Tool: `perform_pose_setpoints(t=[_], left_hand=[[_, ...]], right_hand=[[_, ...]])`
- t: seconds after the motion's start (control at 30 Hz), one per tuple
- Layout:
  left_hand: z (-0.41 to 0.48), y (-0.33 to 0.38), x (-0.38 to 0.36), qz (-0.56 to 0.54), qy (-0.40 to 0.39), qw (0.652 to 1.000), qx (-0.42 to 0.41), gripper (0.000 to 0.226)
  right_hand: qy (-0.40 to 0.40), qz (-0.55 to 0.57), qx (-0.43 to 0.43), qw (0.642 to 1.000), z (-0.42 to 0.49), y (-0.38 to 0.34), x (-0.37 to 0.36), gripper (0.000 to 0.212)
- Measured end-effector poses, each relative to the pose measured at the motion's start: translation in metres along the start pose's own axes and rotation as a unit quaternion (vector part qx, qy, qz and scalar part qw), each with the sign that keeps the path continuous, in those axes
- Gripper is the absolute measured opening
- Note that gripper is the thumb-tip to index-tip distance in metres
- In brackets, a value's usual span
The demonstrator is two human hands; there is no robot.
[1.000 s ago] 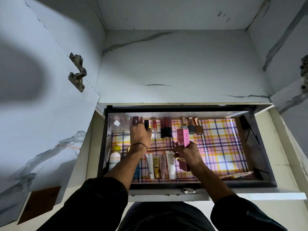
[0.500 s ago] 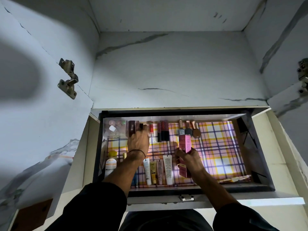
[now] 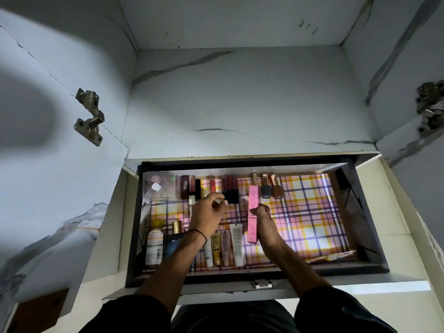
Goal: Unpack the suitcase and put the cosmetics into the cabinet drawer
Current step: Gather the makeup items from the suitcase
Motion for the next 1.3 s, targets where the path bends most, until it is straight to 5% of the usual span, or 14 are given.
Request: perform_pose_setpoints(t=[0.17, 0.27, 0.37, 0.53, 0.7, 0.9, 1.03, 1.2, 1.3], left_hand=[[-0.029, -0.008, -0.024, -0.094, -0.105, 0.987, 0.079, 0.041], [-0.039, -0.007, -0.027, -0.110, -0.148, 0.979, 0.088, 0.048], [-0.041, -0.011, -0.028, -0.111, -0.162, 0.976, 0.096, 0.053], [-0.039, -0.015, -0.028, -0.062, -0.129, 0.987, 0.079, 0.040], [-0.036, -0.022, -0.014, 0.041, -0.072, 0.996, 0.042, 0.029], [-0.038, -0.023, 0.002, 0.027, -0.057, 0.997, 0.036, 0.029], [-0.043, -0.023, 0.001, 0.029, -0.079, 0.996, 0.038, 0.026], [-0.046, -0.038, 0.019, 0.098, -0.042, 0.992, 0.067, 0.028], [-0.046, -0.051, 0.043, 0.046, 0.008, 0.994, 0.103, 0.021]], right_hand=[[0.016, -0.010, 0.066, 0.998, 0.001, -0.024, -0.006, 0.007], [0.049, -0.016, 0.045, 0.998, 0.006, -0.015, -0.005, 0.039], [0.086, -0.026, 0.038, 0.995, 0.008, -0.009, 0.000, 0.043], [0.131, -0.084, 0.018, 0.988, 0.009, 0.012, 0.013, 0.045], [0.151, -0.369, -0.086, 0.913, 0.003, 0.026, 0.035, 0.078], [0.096, -0.236, -0.065, 0.965, 0.001, 0.044, 0.019, 0.071], [0.085, -0.245, -0.042, 0.965, -0.003, 0.023, 0.000, 0.069], [0.092, -0.295, -0.002, 0.951, -0.007, 0.011, -0.004, 0.093], [0.055, -0.266, 0.034, 0.962, -0.006, 0.008, -0.020, 0.115]])
Point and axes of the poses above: each hand's wrist, its own z-axis towards the middle knuckle, its own x-axis out of the back of the hand, y = z × x, the point moved 8 cm from there along z, towards the middle knuckle, and after that the axes turned 12 degrees about -z, right-handed, at the moved point
